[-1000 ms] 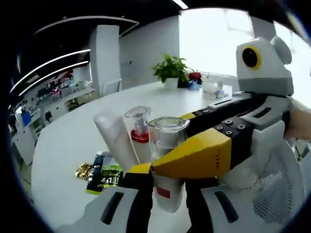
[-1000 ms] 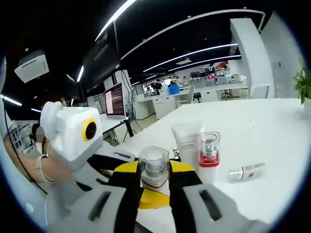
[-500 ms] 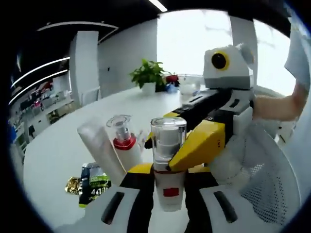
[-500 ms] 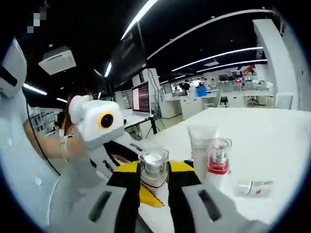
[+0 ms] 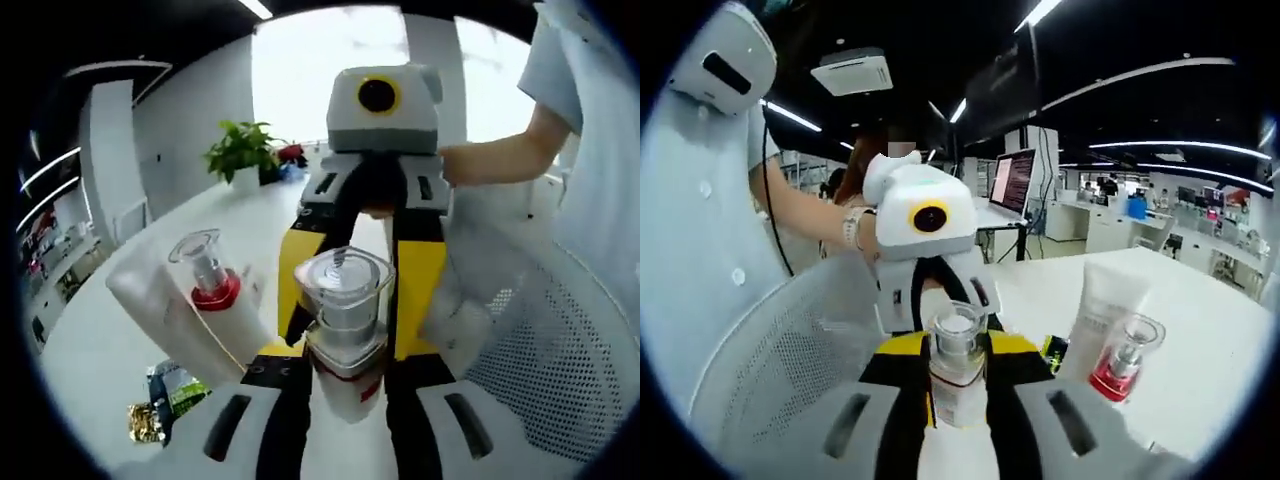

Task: Arrange the skincare products in the storage area until every visible bottle or jar stands upright without overlapping.

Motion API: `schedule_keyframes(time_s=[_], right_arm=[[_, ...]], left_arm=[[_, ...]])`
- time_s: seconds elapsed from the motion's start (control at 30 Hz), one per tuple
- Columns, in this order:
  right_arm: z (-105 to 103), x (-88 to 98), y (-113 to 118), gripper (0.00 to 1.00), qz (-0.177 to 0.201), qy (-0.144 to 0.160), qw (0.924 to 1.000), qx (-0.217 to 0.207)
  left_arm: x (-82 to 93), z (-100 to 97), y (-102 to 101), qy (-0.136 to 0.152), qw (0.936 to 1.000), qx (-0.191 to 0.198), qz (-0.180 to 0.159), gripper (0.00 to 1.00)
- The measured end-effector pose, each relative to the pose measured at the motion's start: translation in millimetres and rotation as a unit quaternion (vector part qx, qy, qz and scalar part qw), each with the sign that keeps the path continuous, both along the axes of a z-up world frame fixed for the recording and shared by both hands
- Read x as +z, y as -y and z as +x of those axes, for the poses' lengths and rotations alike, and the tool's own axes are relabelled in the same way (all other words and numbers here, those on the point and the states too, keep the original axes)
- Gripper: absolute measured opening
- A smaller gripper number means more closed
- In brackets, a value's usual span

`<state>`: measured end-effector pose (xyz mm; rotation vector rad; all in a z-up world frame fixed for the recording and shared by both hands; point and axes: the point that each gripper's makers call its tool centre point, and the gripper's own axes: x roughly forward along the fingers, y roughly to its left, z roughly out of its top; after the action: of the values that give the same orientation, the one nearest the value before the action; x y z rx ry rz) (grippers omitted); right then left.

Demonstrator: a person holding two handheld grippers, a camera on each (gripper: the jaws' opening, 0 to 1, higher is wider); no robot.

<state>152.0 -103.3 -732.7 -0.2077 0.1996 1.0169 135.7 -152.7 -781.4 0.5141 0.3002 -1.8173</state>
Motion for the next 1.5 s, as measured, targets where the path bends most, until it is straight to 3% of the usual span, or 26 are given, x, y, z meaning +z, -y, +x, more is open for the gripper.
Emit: schedule_keyframes(time_s=[0.17, 0.27, 0.33, 0.47, 0.57, 0.63, 0.7, 0.87, 1.17, 1.27, 1.37, 1.5], right_arm=[[-7, -11.4, 2, 0.21, -0.003, -0.011, 0.9992, 0.037], [-9, -19.1, 4, 0.21, 0.002, -0.021, 0.9989, 0.042], [-5, -23.6, 8, 0.21, 0.002, -0.024, 0.9995, 0.02], [13, -35.0, 22, 0.21, -0.035, -0.034, 0.998, -0.041], [25, -33.7, 30, 0.21, -0.047, -0.021, 0.9955, -0.079], [29, -31.6, 33, 0.21, -0.039, -0.017, 0.9946, -0.095], [32, -31.9, 35, 0.21, -0.031, -0.027, 0.9933, -0.108], [37, -33.1, 42, 0.23, -0.041, -0.018, 0.9906, -0.129], [38, -37.5, 48, 0.2, -0.038, -0.02, 0.9905, -0.13], [38, -37.6, 48, 0.2, -0.035, -0.024, 0.9907, -0.129], [36, -38.3, 50, 0.2, -0.047, -0.018, 0.9905, -0.129], [35, -38.2, 51, 0.22, -0.055, -0.015, 0.9901, -0.128]], left_arm=[[-11.0, -10.0, -1, -0.009, 0.9987, -0.049, 0.008, 0.23], [-18.1, -12.5, 1, -0.018, 0.9981, -0.058, 0.011, 0.22], [-22.7, -8.1, 4, -0.024, 0.9987, -0.042, 0.016, 0.22], [-32.2, 10.4, 15, -0.021, 0.9992, 0.021, 0.026, 0.21], [-32.2, 22.6, 23, -0.032, 0.9972, 0.066, 0.014, 0.21], [-30.0, 25.9, 27, -0.047, 0.995, 0.087, 0.005, 0.21], [-31.3, 27.7, 29, -0.043, 0.9947, 0.093, 0.006, 0.21], [-39.0, 40.5, 33, -0.033, 0.9905, 0.133, 0.013, 0.21], [-48.9, 45.6, 36, -0.034, 0.9874, 0.154, 0.014, 0.22], [-49.4, 44.4, 35, -0.029, 0.9895, 0.141, 0.014, 0.23], [-47.9, 40.0, 33, -0.032, 0.9909, 0.13, 0.015, 0.31], [-51.1, 42.7, 27, -0.013, 0.9909, 0.13, 0.031, 0.32]])
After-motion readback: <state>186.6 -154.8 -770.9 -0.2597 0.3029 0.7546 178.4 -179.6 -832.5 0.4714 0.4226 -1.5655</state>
